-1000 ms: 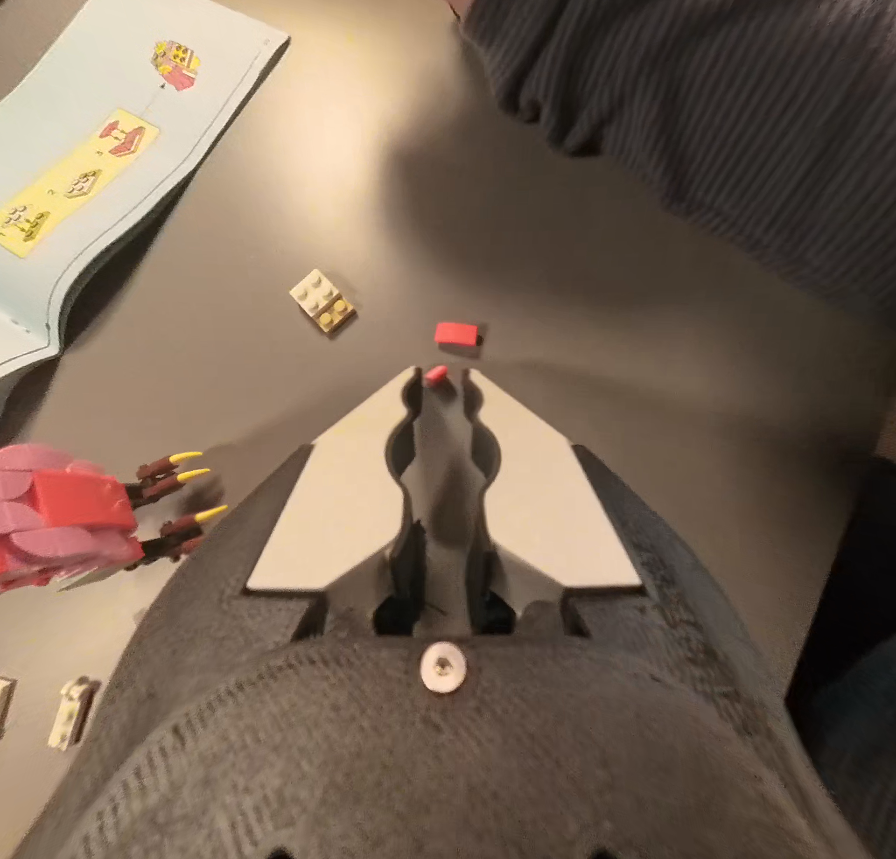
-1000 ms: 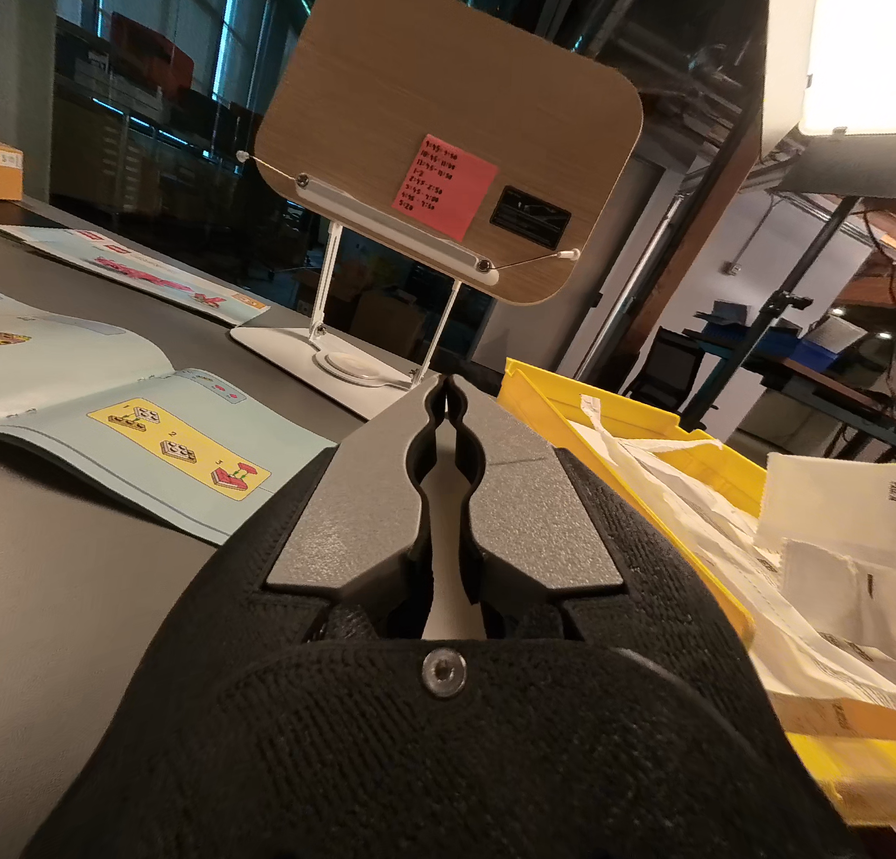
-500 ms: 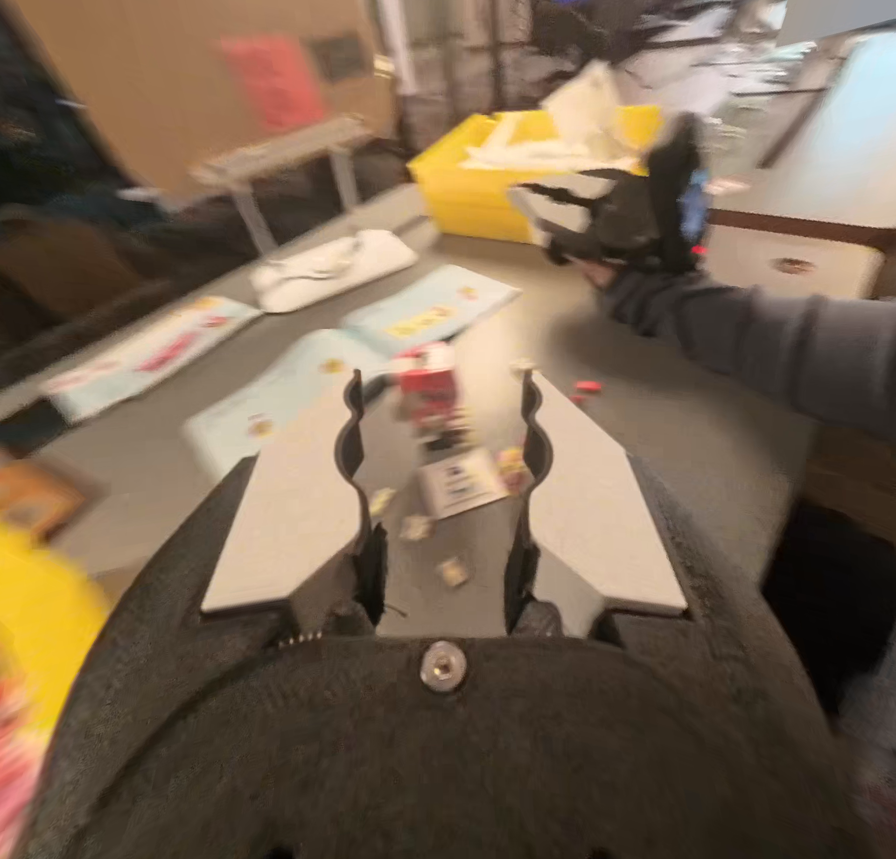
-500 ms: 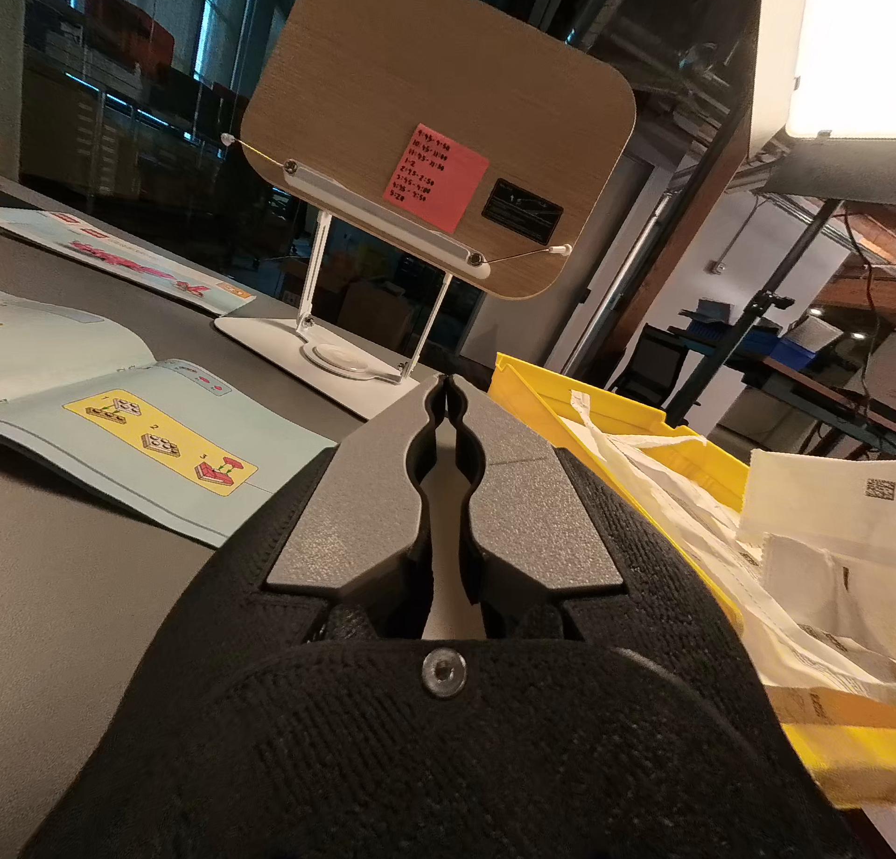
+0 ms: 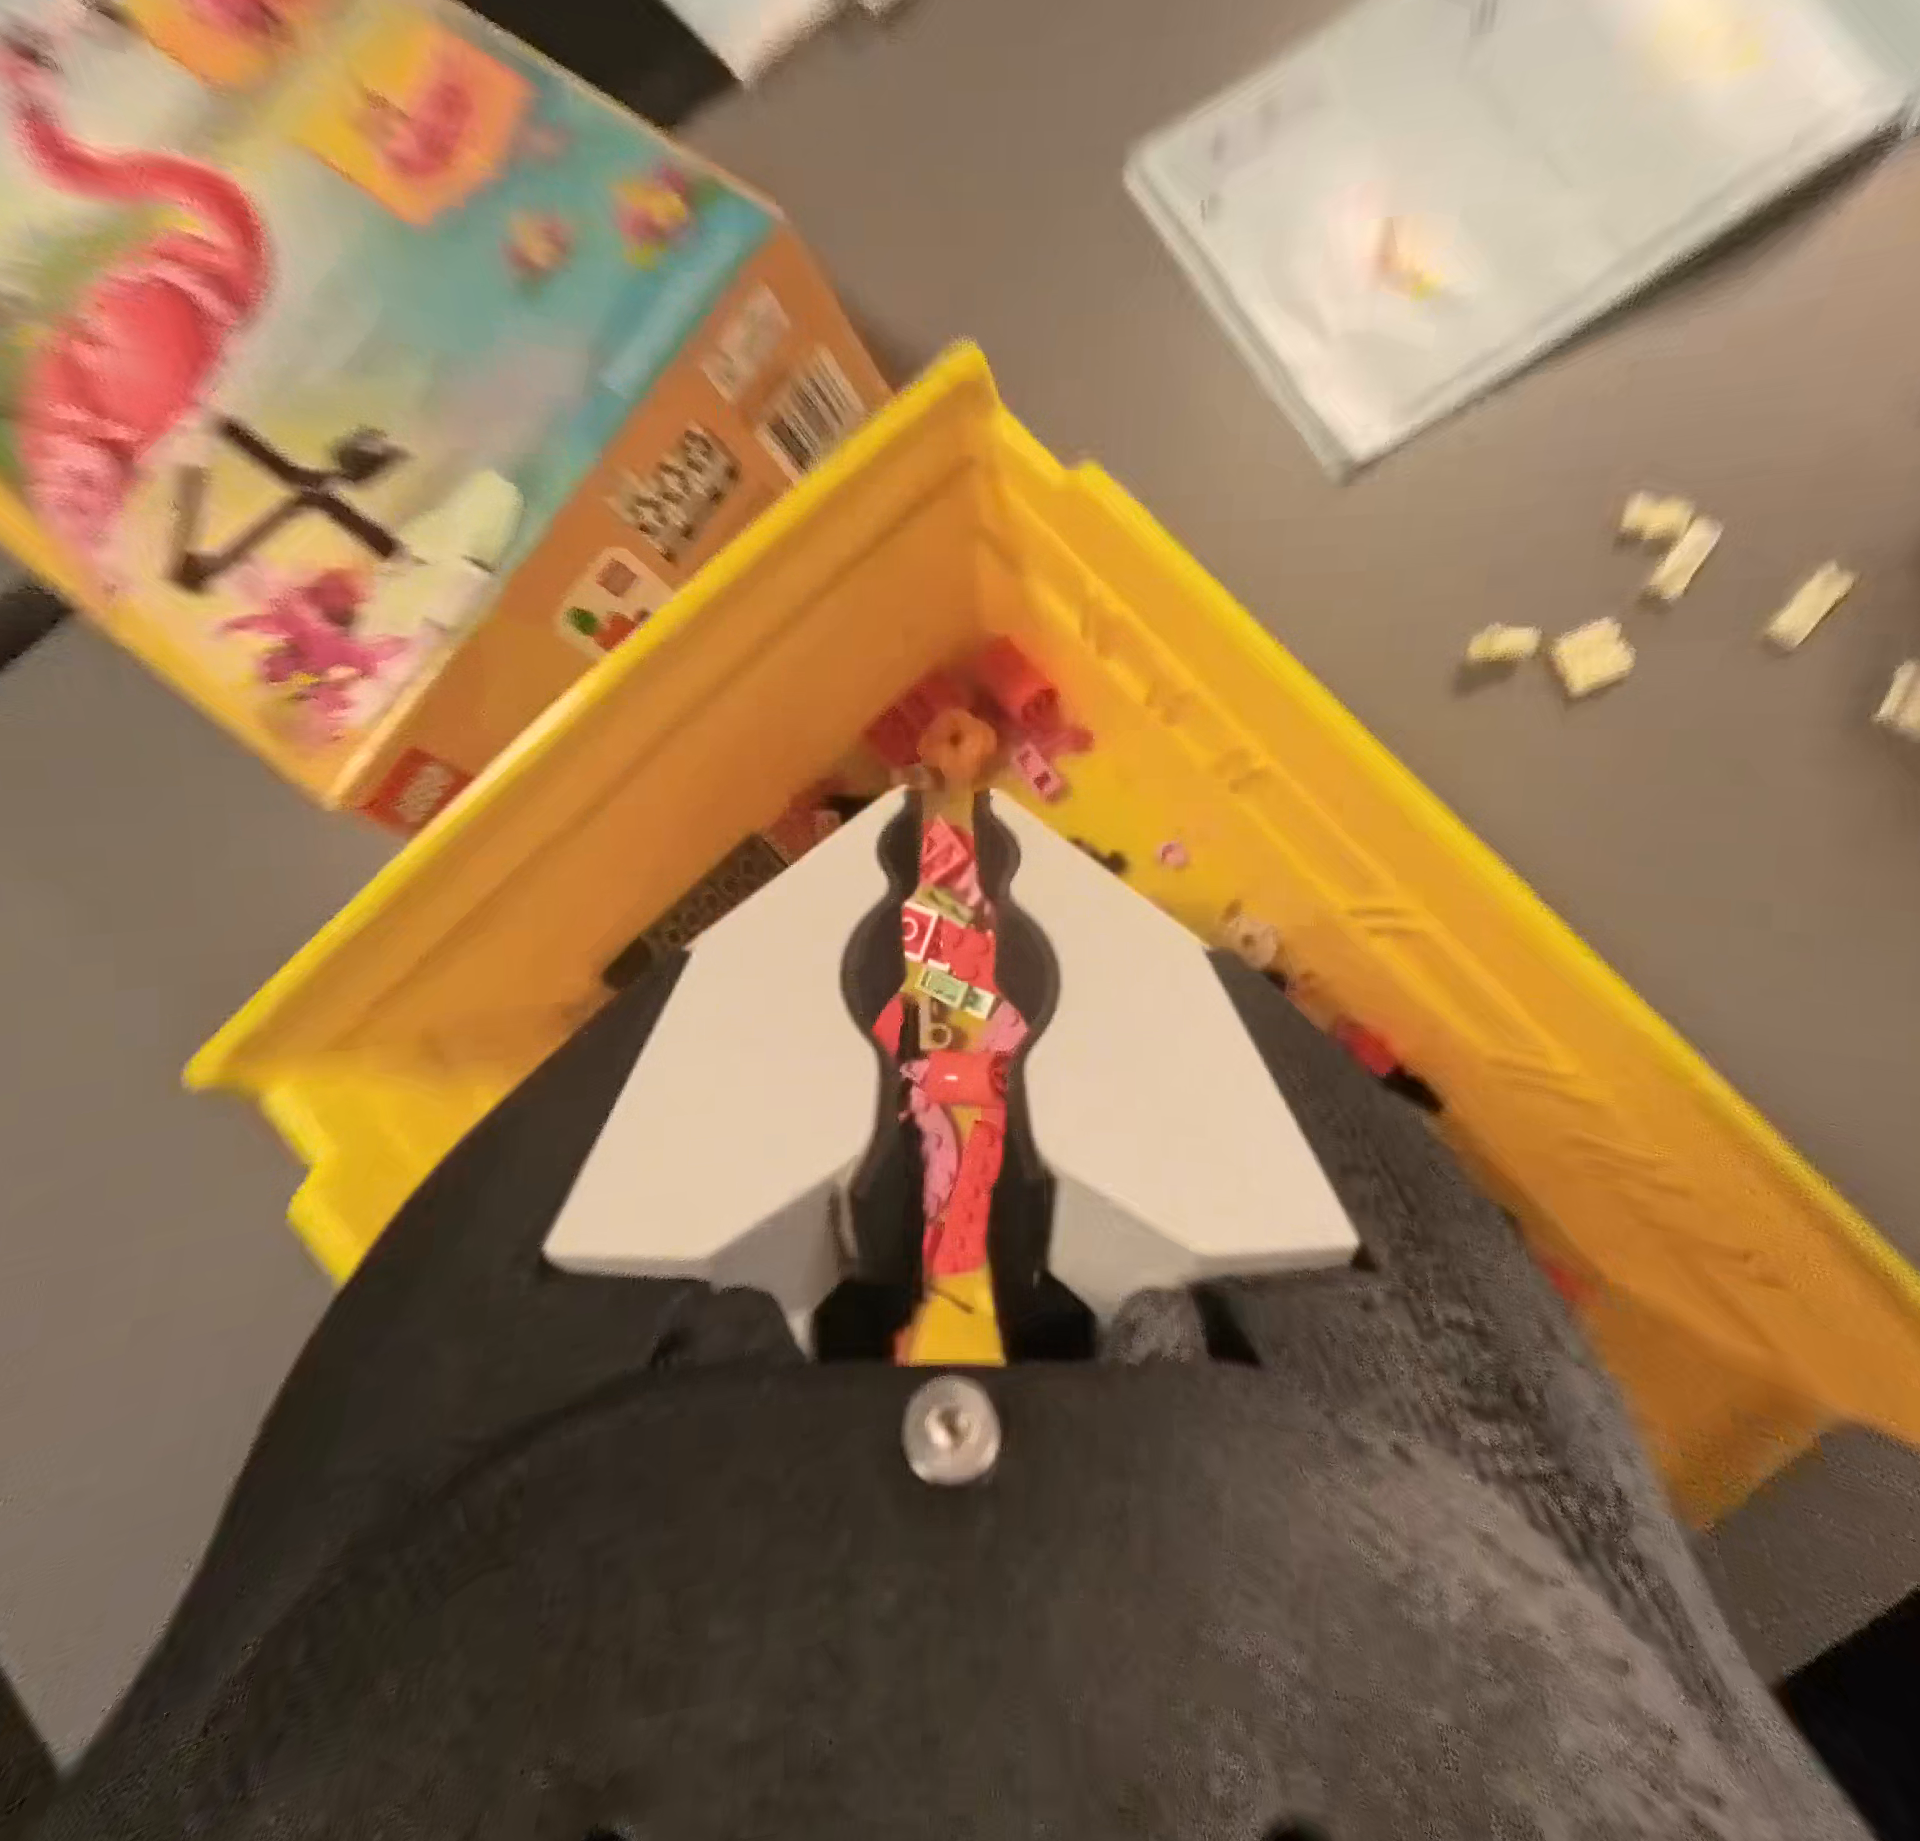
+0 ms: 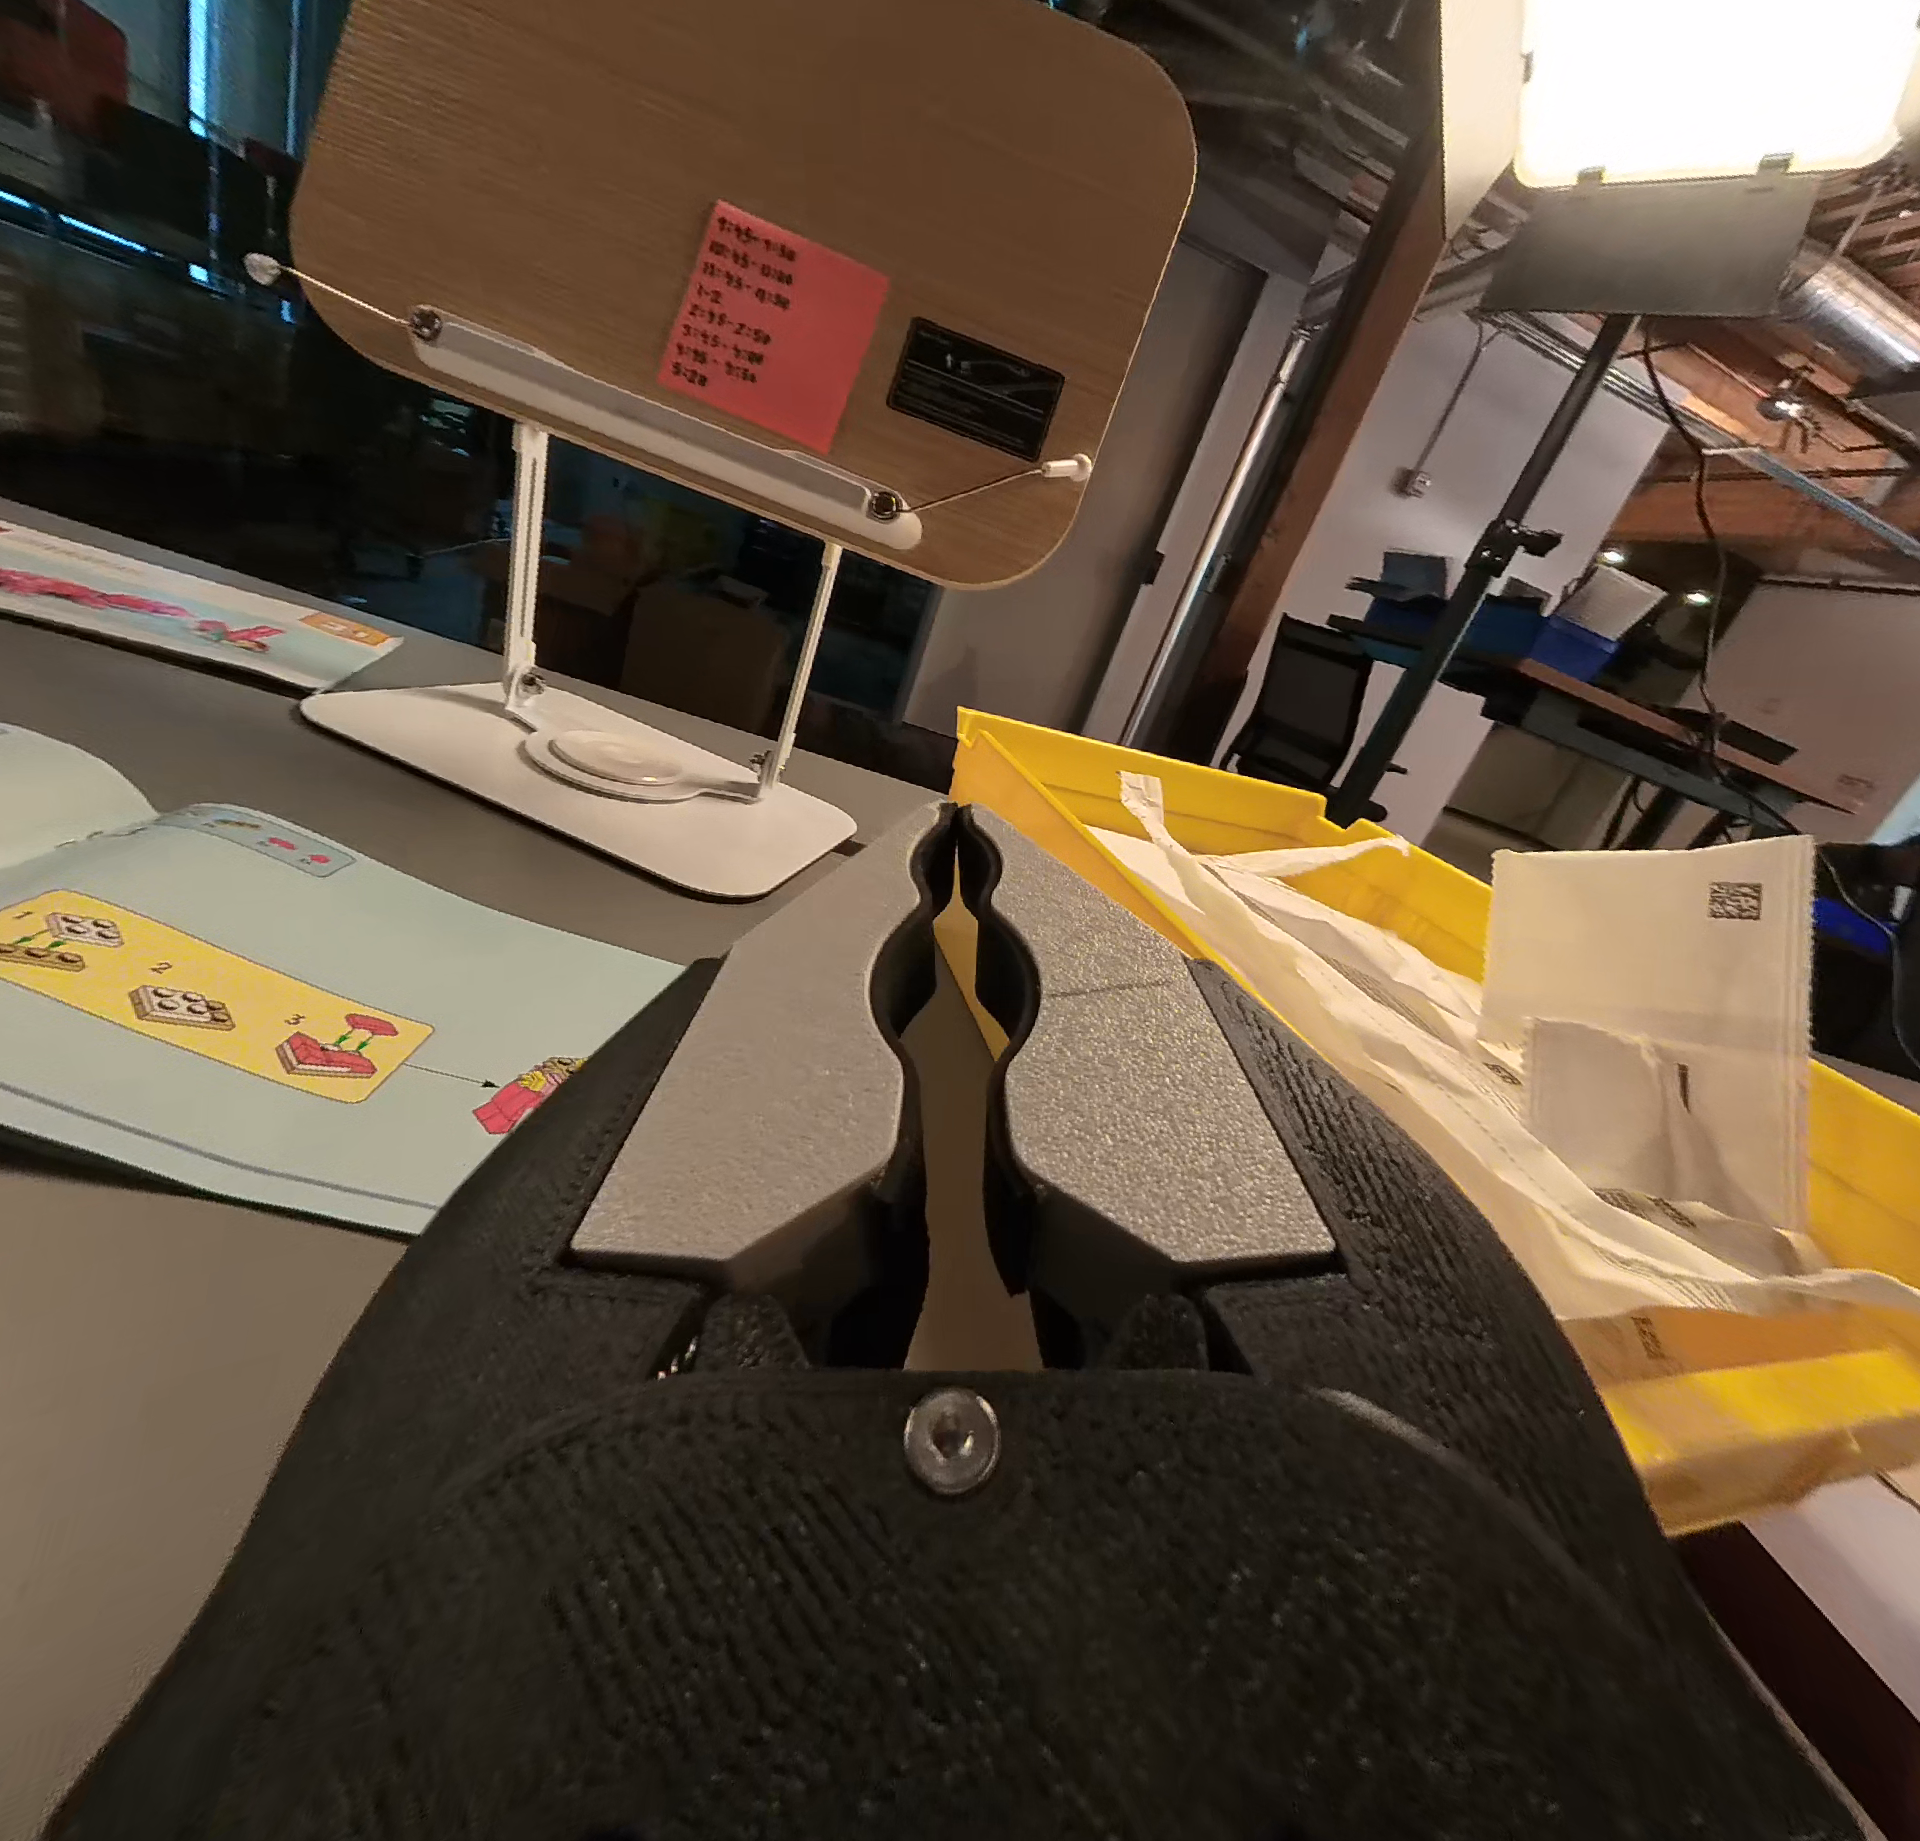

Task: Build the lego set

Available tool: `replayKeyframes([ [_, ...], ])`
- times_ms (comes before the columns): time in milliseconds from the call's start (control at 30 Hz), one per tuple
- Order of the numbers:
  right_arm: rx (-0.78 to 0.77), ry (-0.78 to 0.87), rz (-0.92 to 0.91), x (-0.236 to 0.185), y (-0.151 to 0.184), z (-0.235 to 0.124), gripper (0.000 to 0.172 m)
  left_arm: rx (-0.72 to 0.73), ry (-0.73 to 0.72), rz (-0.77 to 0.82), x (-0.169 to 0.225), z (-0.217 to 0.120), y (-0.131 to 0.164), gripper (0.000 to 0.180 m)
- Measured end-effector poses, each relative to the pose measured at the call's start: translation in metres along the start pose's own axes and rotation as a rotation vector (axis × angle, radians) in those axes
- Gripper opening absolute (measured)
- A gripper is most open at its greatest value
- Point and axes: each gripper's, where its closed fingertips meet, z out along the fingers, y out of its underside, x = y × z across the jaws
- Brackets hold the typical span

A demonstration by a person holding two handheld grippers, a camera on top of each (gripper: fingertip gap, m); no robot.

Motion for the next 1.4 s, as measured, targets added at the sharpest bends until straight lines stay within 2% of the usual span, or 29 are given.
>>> replayKeyframes([
  [67,-0.006,0.004,-0.013,0.000,0.001,0.000,0.000,-0.100,0.025,0.053,-0.001,0.026,0.009,0.006],
  [167,-0.017,0.007,-0.039,-0.002,0.002,0.000,0.000,-0.129,0.062,0.072,0.001,0.056,0.005,0.010],
  [300,-0.021,0.029,-0.076,-0.001,0.001,-0.001,0.000,-0.194,0.139,0.077,0.009,0.080,0.009,0.018],
  [367,-0.020,0.032,-0.082,-0.001,0.001,-0.001,0.000,-0.249,0.119,0.104,0.005,0.089,0.018,0.029],
  [433,-0.029,0.029,-0.086,-0.002,0.003,0.000,0.000,-0.290,0.077,0.145,-0.002,0.095,0.025,0.032],
  [500,-0.035,0.026,-0.093,-0.003,0.004,0.001,0.000,-0.295,0.070,0.141,-0.004,0.096,0.027,0.027],
  [533,-0.036,0.024,-0.097,-0.003,0.004,0.001,0.000,-0.320,0.046,0.138,-0.009,0.095,0.031,0.019],
  [800,-0.045,0.007,-0.135,-0.009,0.005,0.002,0.000,-0.680,-0.091,0.094,-0.043,0.049,0.090,0.020],
  [867,-0.046,0.003,-0.145,-0.011,0.005,0.002,0.000,-0.660,-0.094,0.083,-0.045,0.043,0.090,0.028],
  [933,-0.047,-0.001,-0.154,-0.012,0.005,0.002,0.000,-0.578,-0.074,0.074,-0.044,0.041,0.080,0.036],
  [1067,-0.050,-0.006,-0.174,-0.014,0.005,0.003,0.000,-0.391,0.073,0.113,-0.022,0.040,0.054,0.046],
  [1167,-0.054,-0.006,-0.185,-0.015,0.005,0.003,0.000,-0.344,0.173,0.181,0.000,0.041,0.049,0.060],
  [1233,-0.055,-0.004,-0.187,-0.015,0.005,0.003,0.000,-0.307,0.112,0.275,-0.001,0.046,0.044,0.074],
  [1333,-0.052,0.021,-0.189,-0.011,0.004,0.002,0.000,-0.231,0.113,0.448,0.013,0.048,0.038,0.071],
  [1400,-0.051,0.024,-0.187,-0.010,0.004,0.002,0.000,-0.216,0.202,0.502,0.032,0.046,0.041,0.052],
])
